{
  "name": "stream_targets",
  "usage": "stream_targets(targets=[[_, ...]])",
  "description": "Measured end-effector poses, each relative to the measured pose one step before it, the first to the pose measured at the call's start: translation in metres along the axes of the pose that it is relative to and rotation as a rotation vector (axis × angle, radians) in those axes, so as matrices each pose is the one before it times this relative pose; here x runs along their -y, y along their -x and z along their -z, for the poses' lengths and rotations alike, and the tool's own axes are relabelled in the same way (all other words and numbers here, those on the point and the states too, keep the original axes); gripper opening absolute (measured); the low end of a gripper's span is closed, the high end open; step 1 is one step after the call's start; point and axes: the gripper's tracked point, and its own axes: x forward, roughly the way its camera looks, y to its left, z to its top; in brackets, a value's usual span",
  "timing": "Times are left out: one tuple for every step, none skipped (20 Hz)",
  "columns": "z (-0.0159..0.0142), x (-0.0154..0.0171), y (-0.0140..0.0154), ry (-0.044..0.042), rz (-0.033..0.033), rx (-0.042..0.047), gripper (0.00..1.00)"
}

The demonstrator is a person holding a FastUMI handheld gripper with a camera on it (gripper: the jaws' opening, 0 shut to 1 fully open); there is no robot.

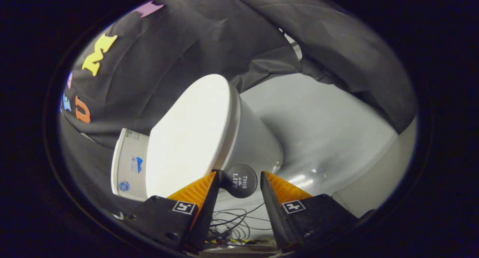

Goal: Open the toilet lid.

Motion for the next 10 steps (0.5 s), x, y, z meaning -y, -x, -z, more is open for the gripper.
stream_targets(targets=[[0.00089, -0.00041, -0.00051, -0.02600, -0.01741, -0.00857, 0.63], [-0.00374, -0.00137, -0.00005, -0.02802, -0.02371, -0.00109, 0.59], [-0.00287, 0.00085, -0.00234, -0.02630, -0.01972, 0.00788, 0.56], [-0.00077, 0.00022, 0.00015, -0.02494, -0.01652, -0.00254, 0.54], [-0.00149, 0.00071, -0.00026, -0.01286, -0.01426, 0.00359, 0.51], [-0.00198, 0.00187, -0.00032, -0.00707, -0.00540, 0.00788, 0.48], [-0.00242, 0.00045, 0.00207, -0.01527, -0.00962, 0.00614, 0.44], [-0.00378, -0.00104, 0.00154, -0.01201, -0.01256, 0.00610, 0.41], [-0.00105, 0.00062, 0.00162, -0.01025, -0.01432, 0.00437, 0.36], [-0.00312, -0.00083, 0.00128, -0.01684, -0.01247, 0.00191, 0.33]])
